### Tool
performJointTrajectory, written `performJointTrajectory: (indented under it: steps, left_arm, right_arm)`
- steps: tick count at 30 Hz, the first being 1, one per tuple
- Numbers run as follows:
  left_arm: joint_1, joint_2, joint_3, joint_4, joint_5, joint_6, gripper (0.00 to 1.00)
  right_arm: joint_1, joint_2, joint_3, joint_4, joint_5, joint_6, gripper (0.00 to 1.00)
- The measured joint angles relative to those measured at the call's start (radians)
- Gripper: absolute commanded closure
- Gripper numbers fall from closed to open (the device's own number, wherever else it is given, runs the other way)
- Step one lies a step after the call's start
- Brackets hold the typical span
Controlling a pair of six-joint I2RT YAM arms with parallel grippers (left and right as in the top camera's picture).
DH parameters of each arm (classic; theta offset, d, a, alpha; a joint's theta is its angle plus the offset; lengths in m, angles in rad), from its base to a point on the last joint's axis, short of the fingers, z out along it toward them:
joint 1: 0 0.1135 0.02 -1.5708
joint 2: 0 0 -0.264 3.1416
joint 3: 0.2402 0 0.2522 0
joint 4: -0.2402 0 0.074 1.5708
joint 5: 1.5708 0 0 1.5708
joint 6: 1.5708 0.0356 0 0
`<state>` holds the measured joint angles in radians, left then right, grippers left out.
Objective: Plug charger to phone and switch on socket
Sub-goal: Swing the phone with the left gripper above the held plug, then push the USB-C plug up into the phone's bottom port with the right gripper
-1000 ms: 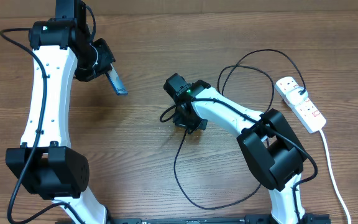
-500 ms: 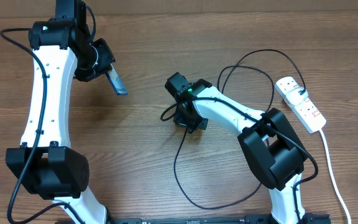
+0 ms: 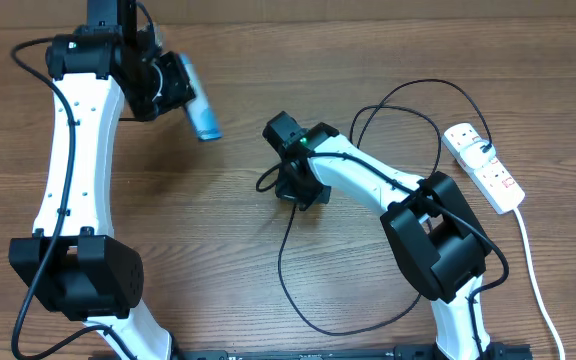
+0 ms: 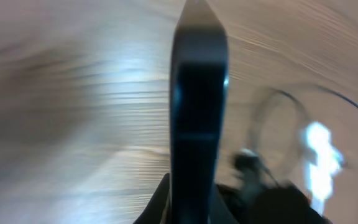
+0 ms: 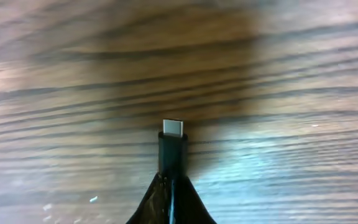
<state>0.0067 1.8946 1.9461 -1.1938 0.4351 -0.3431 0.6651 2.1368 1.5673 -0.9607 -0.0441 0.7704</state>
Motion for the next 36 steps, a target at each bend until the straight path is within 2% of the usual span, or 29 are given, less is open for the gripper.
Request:
performJointTrajectory:
  steps: [4, 7, 16, 22, 29, 36]
  left_arm:
    - [0.0, 0.0, 0.0, 0.051, 0.239, 0.118, 0.96]
    - [-0.001, 0.0, 0.0, 0.085, 0.364, 0.166, 0.96]
    - [0.0, 0.0, 0.0, 0.166, 0.647, 0.236, 0.96]
    - [0.0, 0.0, 0.0, 0.169, 0.74, 0.249, 0.96]
    - [0.0, 0.0, 0.0, 0.169, 0.819, 0.269, 0.96]
    - [0.0, 0.0, 0.0, 0.112, 0.835, 0.313, 0.96]
  right_arm:
    - [-0.002, -0.014, 0.058, -0.023, -0.016, -0.049, 0.96]
    - [-0.002, -0.071, 0.063, -0.032, -0.027, -0.088, 0.96]
    - [0.029, -0.428, 0.082, -0.051, -0.057, -0.212, 0.96]
    - [0.098, -0.536, 0.086, -0.053, -0.06, -0.259, 0.96]
    - [0.155, -0.541, 0.086, -0.053, -0.009, -0.279, 0.96]
    - [0.158, -0.541, 0.086, -0.053, 0.066, -0.282, 0.96]
